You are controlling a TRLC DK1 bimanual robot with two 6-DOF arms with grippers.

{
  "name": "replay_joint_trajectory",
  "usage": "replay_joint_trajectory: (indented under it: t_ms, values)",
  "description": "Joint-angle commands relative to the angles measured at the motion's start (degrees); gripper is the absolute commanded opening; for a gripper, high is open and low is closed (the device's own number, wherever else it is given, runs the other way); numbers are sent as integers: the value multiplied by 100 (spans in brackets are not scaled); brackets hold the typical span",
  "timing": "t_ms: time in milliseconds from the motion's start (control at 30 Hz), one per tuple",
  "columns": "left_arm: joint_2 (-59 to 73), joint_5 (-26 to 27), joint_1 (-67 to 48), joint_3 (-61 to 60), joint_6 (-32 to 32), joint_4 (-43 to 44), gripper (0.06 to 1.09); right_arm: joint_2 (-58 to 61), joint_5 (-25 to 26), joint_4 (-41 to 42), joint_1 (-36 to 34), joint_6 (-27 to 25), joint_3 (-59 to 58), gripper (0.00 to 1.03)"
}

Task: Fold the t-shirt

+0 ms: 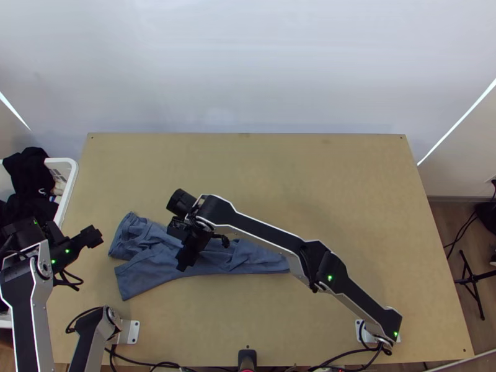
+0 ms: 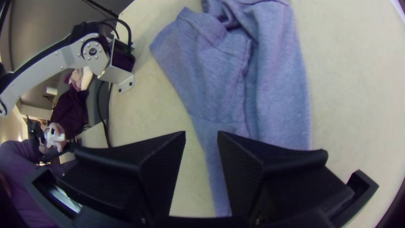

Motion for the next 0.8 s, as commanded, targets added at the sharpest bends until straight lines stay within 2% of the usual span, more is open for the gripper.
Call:
replay_joint_trajectory:
  t_ms: [0,233,767]
  values:
    - [53,3,-20,8,-86,14,104,68,397,21,-3,-513,31,39]
    - [79,3,-20,35,-86,49,104,59,625,83,32,-662,49,42]
    - [88,3,-20,-62,-86,164,104,253,757,259,173,-680,49,43]
